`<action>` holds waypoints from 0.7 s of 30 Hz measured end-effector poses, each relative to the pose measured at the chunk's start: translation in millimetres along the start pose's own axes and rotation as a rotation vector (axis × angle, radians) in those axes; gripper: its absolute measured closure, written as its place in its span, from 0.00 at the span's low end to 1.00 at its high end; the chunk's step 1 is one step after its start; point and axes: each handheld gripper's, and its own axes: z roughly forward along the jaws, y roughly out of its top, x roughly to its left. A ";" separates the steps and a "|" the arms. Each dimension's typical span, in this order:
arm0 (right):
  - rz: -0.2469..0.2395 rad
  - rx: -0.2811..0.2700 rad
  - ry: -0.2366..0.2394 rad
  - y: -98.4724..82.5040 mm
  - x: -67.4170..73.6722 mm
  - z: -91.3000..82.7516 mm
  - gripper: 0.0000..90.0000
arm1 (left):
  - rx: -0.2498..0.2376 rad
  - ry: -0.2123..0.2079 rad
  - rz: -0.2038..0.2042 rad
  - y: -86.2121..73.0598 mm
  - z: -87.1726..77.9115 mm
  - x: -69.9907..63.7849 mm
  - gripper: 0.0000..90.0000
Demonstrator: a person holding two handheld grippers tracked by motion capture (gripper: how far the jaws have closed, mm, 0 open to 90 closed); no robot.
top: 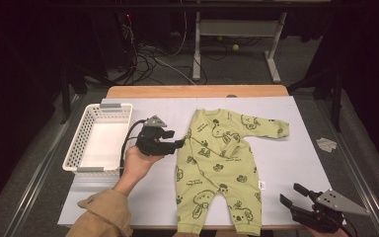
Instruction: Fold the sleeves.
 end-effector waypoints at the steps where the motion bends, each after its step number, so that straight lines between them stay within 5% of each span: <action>1: 0.000 0.000 0.000 0.0 0.0 0.0 0.39 | -0.006 -0.001 -0.001 -1.1 -1.5 0.2 0.46; 21: 0.004 0.001 -0.004 -0.2 -0.1 -0.4 0.39 | -0.039 0.015 -0.015 -28.6 -21.7 4.2 0.46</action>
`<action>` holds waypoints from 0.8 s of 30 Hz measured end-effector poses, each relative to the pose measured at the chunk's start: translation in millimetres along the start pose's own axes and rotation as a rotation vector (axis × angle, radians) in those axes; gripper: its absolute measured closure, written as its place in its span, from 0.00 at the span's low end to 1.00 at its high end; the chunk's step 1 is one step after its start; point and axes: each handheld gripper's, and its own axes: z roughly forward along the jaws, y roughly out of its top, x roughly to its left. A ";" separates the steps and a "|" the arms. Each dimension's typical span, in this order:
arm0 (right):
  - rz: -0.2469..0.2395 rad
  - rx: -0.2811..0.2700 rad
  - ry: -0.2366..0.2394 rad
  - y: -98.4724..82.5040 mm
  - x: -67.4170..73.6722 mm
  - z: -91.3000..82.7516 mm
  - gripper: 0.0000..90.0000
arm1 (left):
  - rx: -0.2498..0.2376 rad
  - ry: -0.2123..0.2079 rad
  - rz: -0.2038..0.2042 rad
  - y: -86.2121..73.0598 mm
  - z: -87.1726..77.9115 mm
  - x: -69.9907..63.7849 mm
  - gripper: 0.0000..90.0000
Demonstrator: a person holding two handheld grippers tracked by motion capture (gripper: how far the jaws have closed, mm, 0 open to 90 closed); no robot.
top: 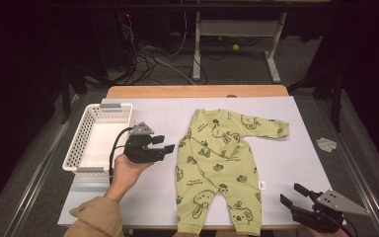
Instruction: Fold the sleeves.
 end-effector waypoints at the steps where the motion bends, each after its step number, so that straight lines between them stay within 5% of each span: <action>1: 0.000 0.000 0.000 0.0 0.0 0.0 0.39 | 0.000 0.001 -0.002 -2.1 -0.9 0.1 0.46; 24: 0.005 0.003 -0.002 -0.1 -0.3 0.1 0.39 | -0.048 0.030 -0.004 -31.6 -24.0 -1.1 0.44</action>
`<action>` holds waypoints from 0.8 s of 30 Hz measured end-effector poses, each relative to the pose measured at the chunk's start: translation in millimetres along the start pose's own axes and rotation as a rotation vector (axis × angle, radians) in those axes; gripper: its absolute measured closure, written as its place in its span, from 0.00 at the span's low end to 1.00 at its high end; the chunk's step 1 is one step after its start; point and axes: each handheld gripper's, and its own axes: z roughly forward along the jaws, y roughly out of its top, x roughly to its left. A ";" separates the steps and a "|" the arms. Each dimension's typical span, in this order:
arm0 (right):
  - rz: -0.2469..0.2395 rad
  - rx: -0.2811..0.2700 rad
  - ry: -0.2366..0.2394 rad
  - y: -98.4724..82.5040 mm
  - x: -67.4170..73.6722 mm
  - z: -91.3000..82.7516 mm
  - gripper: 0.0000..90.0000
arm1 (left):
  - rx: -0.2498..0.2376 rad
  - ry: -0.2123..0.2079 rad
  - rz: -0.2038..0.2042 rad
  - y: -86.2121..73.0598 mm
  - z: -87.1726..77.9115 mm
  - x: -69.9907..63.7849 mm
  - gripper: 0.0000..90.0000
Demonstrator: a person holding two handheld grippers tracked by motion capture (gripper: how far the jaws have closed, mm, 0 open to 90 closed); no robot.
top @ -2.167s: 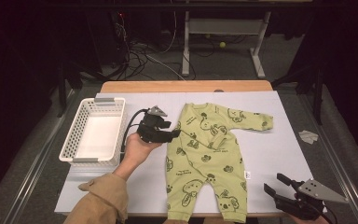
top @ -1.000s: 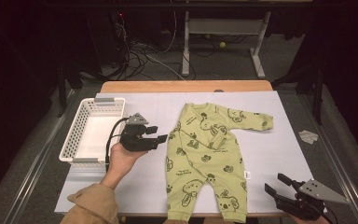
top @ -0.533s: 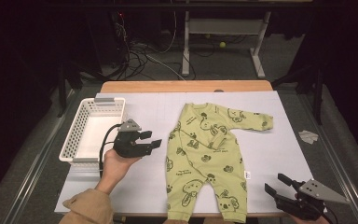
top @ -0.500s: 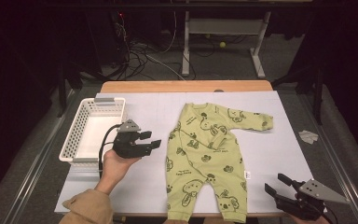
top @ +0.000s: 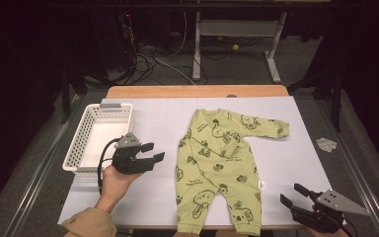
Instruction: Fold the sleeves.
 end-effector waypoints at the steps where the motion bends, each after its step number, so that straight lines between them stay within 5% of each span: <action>1: 0.001 0.000 0.000 0.0 -0.2 -0.1 0.39 | -0.001 0.001 -0.001 -1.0 -0.8 -0.3 0.44; 24: 0.010 -0.021 -0.025 -1.2 -2.4 -4.2 0.38 | -0.050 0.030 0.012 -24.9 -21.5 -4.6 0.44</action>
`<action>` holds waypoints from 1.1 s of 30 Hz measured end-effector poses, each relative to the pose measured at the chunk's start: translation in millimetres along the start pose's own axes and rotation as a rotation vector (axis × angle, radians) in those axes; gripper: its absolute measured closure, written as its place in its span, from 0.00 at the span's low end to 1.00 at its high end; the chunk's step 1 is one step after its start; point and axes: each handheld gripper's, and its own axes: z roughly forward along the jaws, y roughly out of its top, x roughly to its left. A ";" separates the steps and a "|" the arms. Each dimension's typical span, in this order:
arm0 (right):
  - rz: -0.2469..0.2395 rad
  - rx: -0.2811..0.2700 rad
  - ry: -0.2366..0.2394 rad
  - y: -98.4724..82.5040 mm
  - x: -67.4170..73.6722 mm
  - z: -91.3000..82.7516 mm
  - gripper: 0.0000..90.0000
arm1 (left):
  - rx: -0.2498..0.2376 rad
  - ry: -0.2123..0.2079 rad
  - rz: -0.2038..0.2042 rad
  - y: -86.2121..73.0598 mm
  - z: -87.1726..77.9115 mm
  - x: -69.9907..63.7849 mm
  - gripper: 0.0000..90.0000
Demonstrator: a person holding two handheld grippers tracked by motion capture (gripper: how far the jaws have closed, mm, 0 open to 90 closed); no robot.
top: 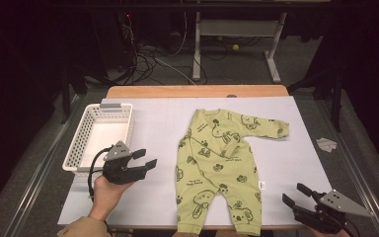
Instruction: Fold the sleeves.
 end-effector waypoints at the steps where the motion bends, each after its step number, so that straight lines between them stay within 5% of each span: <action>1: 0.002 0.001 -0.001 0.1 -0.5 -0.1 0.38 | -0.002 0.001 0.000 -1.4 -0.8 -0.1 0.44; 17: -0.009 0.017 -0.045 14.2 -3.2 -4.0 0.40 | -0.045 0.029 0.017 -25.1 -20.1 -2.8 0.41; 33: -0.010 -0.025 -0.033 45.1 -11.3 7.8 0.40 | -0.080 0.076 -0.029 -52.5 -38.1 11.5 0.40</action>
